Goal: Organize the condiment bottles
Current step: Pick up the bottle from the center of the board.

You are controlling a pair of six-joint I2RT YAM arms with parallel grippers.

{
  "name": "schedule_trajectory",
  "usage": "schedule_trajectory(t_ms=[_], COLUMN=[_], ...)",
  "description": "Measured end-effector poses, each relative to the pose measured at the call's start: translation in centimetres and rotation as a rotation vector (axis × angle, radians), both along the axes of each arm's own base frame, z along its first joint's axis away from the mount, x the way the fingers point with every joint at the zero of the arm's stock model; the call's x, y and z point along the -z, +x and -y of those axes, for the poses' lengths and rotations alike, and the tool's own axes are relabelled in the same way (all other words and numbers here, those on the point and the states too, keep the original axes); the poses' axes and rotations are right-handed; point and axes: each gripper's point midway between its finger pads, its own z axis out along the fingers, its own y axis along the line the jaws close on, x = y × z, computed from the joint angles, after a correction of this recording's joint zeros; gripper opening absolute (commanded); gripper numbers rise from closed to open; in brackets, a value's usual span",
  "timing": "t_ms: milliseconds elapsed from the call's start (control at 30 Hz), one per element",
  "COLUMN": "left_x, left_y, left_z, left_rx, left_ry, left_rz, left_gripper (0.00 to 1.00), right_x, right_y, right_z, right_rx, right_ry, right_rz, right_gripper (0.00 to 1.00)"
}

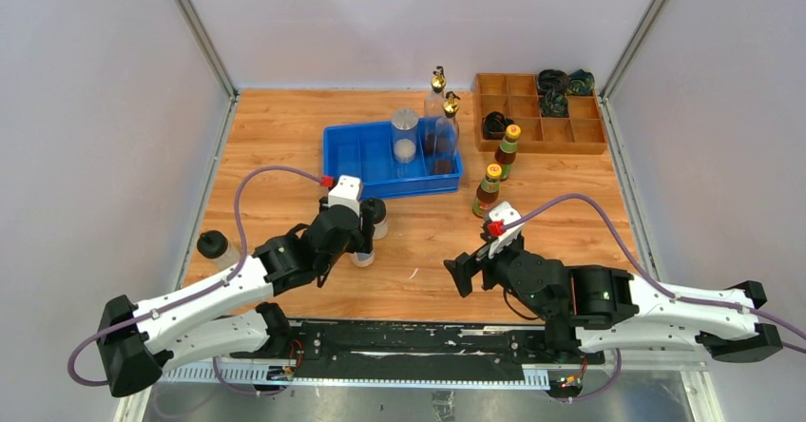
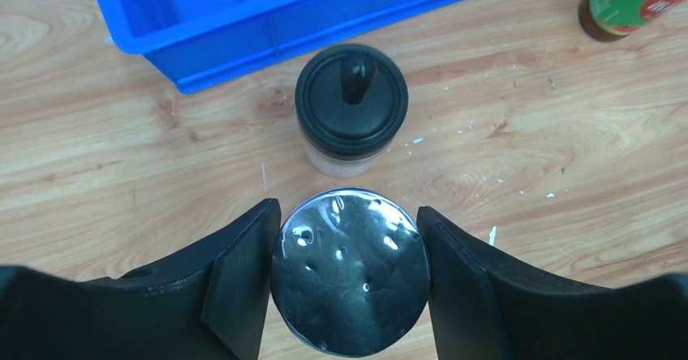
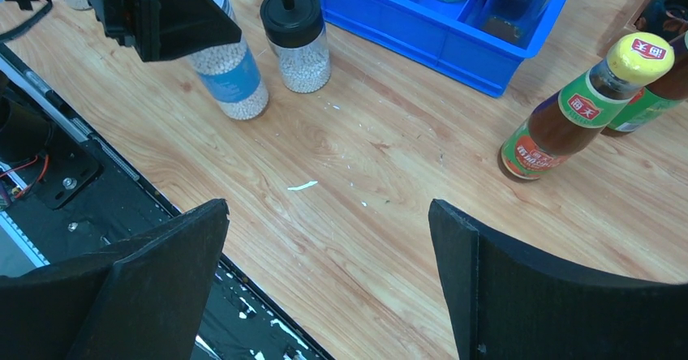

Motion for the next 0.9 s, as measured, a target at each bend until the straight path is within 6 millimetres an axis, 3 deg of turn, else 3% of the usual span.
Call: schedule_trajectory(t_ms=[133,400,533,667,767,900], left_x=[-2.5,-11.2,-15.0,-18.7,-19.2,-17.0], left_y=[0.1,0.7,1.2,3.1,4.9,7.9], left_z=[0.0,1.4,3.0,5.5,7.6,10.1], left_rx=[0.004,0.050,0.096,0.126,0.145,0.176], left_ry=[0.003,-0.056,-0.059,-0.034,0.003,0.050], left_rz=[0.012,0.079,0.095,0.147,0.174,0.154], left_gripper=[0.60,0.60,0.62,0.64,0.64,0.64], right_x=[0.1,0.4,0.6,0.6,0.5,0.0], right_y=[0.0,-0.1,-0.1,-0.1,-0.1,-0.4], right_z=[0.1,-0.1,-0.2,-0.2,-0.3,-0.1], right_rx=[0.004,0.005,0.005,0.004,0.001,-0.009], right_ry=[0.013,0.003,-0.004,-0.004,0.000,0.025], right_rz=[-0.008,-0.014,-0.015,-0.016,-0.018,-0.028], right_gripper=[1.00,1.00,1.00,0.99,0.99,0.96])
